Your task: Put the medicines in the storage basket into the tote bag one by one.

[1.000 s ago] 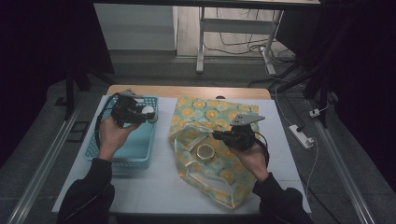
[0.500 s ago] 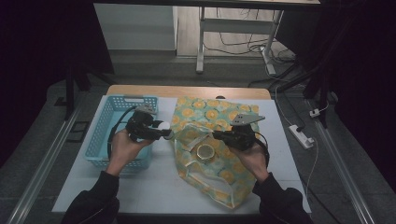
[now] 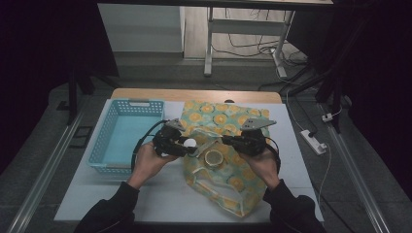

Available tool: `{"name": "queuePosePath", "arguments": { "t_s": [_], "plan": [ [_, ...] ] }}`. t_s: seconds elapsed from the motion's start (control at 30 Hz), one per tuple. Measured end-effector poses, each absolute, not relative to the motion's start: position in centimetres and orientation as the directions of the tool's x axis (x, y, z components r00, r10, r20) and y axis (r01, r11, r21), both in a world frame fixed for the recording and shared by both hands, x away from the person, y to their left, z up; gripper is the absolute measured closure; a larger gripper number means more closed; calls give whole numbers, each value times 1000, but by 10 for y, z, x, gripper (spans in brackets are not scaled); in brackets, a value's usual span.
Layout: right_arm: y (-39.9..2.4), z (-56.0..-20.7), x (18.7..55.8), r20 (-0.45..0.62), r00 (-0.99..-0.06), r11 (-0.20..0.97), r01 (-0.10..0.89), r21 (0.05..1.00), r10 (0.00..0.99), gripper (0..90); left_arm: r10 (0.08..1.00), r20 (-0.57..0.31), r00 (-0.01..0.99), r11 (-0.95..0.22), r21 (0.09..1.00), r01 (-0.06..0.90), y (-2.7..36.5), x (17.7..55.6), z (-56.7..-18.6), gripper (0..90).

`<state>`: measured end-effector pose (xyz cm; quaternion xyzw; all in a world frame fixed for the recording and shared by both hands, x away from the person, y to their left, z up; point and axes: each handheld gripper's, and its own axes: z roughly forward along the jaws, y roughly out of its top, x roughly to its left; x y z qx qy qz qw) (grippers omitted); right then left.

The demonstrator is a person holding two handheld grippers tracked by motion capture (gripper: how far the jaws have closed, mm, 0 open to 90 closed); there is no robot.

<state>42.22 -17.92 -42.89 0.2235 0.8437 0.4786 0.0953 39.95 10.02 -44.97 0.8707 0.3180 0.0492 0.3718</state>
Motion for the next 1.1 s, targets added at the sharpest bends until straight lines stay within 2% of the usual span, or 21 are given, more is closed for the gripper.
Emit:
{"name": "queuePosePath", "arguments": {
  "t_s": [0.57,1.1],
  "plan": [
    [-180,-428,422,49,-879,435,282,855,474,894,568,-141,811,-546,673,499,54,427,-464,506],
    [-180,-428,422,44,-876,433,280,857,480,894,610,-88,788,-542,678,496,36,455,-469,505]
  ]
}}
